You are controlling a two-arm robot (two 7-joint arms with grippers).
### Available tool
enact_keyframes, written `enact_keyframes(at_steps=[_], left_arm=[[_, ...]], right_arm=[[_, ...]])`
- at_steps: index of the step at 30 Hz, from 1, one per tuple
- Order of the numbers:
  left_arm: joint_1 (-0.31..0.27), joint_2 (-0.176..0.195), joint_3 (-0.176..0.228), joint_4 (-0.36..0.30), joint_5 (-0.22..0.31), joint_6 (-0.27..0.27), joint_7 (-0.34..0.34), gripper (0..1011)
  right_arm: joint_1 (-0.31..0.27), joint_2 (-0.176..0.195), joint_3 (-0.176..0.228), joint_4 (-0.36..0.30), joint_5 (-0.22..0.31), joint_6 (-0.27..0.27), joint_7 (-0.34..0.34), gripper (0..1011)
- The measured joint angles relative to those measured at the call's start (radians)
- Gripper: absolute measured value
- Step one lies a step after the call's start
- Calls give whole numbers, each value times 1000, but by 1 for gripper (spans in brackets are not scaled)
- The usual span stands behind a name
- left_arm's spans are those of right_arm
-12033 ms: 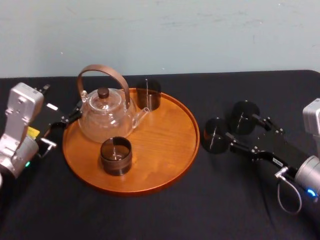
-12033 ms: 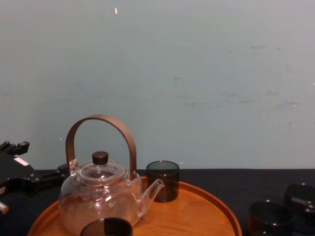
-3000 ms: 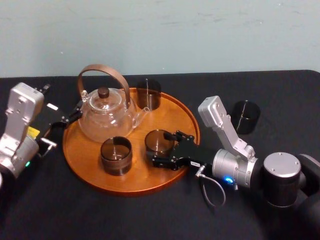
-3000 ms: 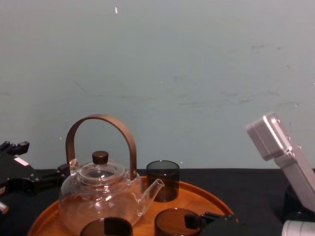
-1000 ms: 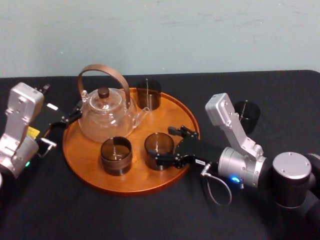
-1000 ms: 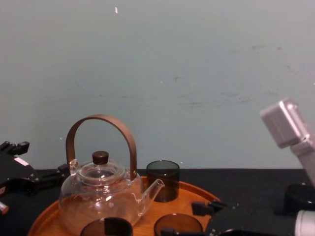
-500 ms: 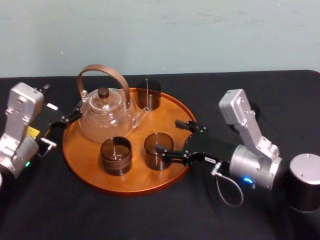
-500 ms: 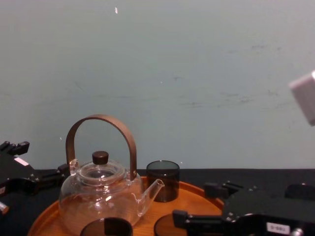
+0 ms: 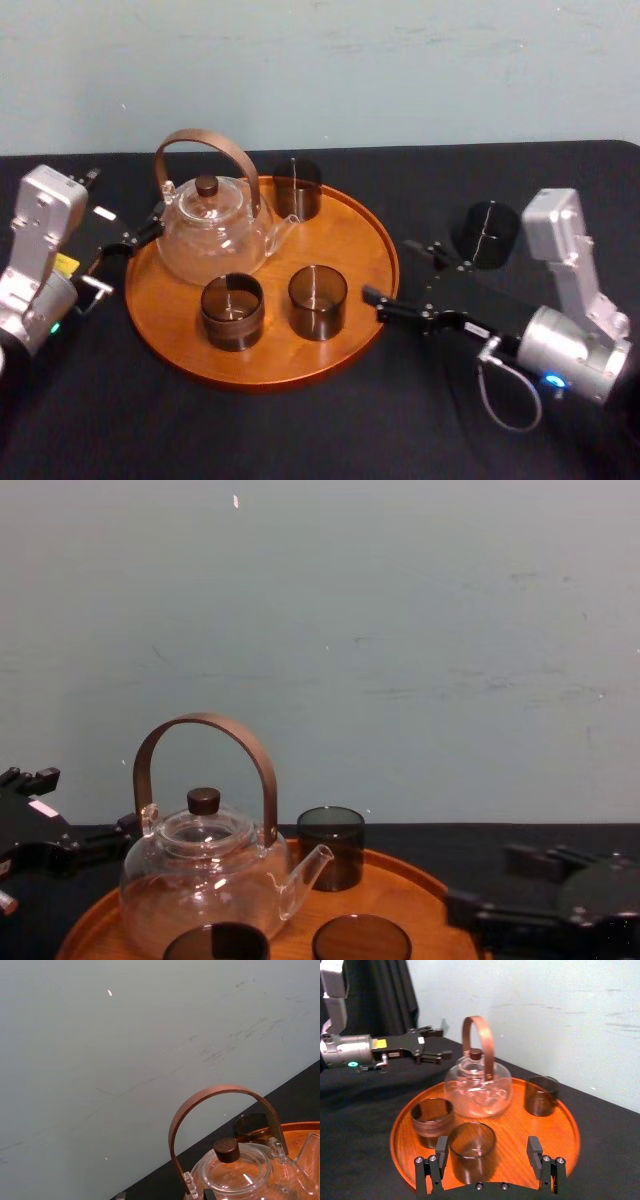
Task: Pick up the glass from the table and place it on the tray.
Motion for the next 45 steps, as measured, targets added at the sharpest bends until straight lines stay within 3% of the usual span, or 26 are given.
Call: enact_keyframes(at_steps=[10,16,45], left_arm=[[0,0,0,0,0,0,0,1001],[0,0,0,0,0,0,0,1001],[0,0,0,0,0,0,0,1001]], right_arm=[[-64,39,77,5,45,-29,-16,1003],[-80,46,103,23,57,-37,-22,1002],[-55,17,194,149,82,-33,-65,1002]])
